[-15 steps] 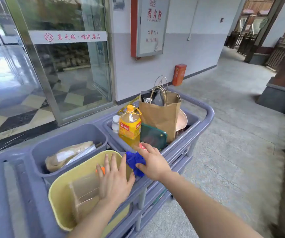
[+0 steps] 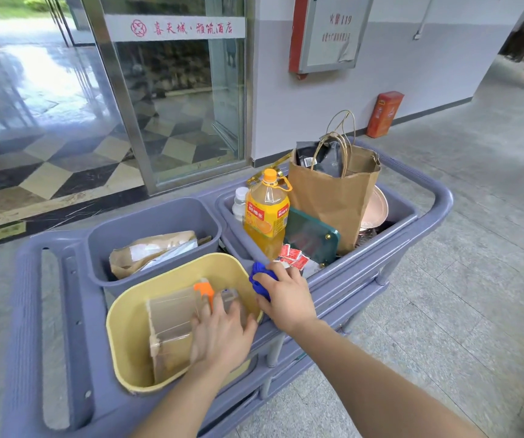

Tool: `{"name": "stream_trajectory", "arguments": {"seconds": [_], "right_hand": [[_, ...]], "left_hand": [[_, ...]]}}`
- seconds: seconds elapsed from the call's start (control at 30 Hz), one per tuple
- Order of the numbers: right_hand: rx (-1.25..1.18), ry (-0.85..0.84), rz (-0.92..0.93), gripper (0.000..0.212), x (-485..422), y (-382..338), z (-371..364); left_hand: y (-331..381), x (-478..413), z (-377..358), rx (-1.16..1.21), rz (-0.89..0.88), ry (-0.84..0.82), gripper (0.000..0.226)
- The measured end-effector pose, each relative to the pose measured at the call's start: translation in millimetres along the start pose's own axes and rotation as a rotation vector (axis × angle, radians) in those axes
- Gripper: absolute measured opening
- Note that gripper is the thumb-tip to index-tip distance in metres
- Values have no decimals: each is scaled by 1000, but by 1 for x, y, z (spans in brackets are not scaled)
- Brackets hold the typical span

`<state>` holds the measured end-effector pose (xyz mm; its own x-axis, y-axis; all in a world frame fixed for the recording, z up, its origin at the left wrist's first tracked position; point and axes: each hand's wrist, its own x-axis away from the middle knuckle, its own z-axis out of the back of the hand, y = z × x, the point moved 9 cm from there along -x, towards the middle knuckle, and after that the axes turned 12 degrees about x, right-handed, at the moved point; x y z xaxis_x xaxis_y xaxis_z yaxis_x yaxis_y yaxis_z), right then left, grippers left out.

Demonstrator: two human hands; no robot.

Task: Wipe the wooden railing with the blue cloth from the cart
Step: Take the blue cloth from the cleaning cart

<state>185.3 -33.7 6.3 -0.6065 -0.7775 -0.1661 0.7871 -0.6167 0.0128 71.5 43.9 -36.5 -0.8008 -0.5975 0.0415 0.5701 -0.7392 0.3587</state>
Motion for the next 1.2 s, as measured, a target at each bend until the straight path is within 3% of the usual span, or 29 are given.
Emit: {"name": "stream_trajectory", "arguments": {"seconds": [0.27,0.6,1.2], "right_hand": [[-57,46,-29,25,5,5,4],[-117,150,-198,22,33,55,40],[-51,219,-582,19,190,227,112]], "left_hand": [[-1,0,0,-14,13,-20,55],[15,1,23,10,-26,38,56],[240,25,4,53,-475,-1,64]]}}
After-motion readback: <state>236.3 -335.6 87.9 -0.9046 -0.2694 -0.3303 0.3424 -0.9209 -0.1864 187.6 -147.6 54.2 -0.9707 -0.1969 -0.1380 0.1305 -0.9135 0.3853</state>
